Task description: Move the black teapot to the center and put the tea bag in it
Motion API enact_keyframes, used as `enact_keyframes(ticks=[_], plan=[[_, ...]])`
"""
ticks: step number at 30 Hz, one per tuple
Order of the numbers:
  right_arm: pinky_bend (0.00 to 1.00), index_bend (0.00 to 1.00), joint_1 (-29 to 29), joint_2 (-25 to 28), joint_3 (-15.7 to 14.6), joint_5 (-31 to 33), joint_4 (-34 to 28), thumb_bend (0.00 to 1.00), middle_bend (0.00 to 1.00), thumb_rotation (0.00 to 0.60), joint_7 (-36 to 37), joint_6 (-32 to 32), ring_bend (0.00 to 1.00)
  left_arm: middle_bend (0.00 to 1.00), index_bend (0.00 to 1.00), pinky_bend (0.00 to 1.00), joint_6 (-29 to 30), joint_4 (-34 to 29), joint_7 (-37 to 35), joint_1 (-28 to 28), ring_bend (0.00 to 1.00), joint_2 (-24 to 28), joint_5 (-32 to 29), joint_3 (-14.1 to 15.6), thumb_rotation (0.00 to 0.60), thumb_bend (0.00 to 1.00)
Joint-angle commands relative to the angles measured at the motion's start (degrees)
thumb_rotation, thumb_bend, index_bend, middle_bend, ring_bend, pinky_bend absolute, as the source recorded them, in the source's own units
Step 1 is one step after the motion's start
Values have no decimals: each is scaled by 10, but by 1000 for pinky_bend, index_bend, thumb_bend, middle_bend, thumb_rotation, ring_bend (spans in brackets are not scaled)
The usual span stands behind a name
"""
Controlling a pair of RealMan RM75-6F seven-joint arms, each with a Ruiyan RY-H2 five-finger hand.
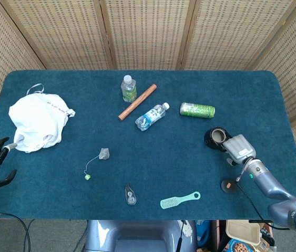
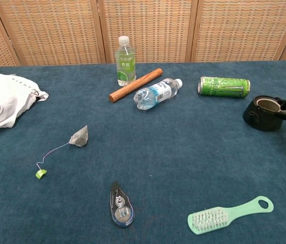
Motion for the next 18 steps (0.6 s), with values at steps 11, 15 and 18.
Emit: enact_keyframes(ticks=[11, 15, 18], plan=[[669, 764, 13, 4, 2, 9, -8, 486, 669, 517, -7, -11, 665, 105, 193, 30, -3, 5, -9, 1, 103, -1, -2, 2, 600, 358], [669, 795, 17, 8, 5, 3, -14, 487, 698, 524, -1, -4, 676, 105, 194, 30, -3, 6, -11, 1, 103, -1, -2, 2, 600, 357], [669, 824, 18, 15, 9, -4, -22, 488, 726, 522, 7, 4, 687, 104, 194, 30, -2, 6, -12, 2, 103, -1, -2, 2, 600, 358]])
